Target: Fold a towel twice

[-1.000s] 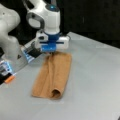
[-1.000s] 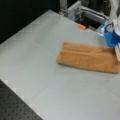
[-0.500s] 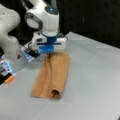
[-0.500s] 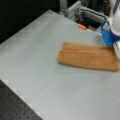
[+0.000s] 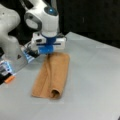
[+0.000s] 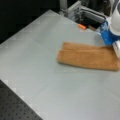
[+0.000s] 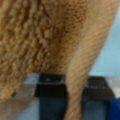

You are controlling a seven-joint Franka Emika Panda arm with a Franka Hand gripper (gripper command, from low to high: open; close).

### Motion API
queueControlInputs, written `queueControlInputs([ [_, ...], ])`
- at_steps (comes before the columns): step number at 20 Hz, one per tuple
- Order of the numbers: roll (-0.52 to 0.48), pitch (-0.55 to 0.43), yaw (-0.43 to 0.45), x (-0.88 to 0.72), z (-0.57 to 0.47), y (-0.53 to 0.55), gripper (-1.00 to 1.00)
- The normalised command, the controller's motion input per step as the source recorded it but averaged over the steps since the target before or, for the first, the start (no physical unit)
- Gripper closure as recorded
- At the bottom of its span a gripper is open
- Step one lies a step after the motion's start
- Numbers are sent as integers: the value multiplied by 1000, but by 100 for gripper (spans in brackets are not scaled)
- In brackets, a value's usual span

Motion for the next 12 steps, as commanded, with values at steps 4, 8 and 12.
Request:
queueControlInputs([
  [4, 219, -401, -19, -518, -359, -139, -100],
  [8, 196, -355, -23, -577, -235, -133, -100],
  [12, 208, -298, 2, -637, -108, -140, -100],
])
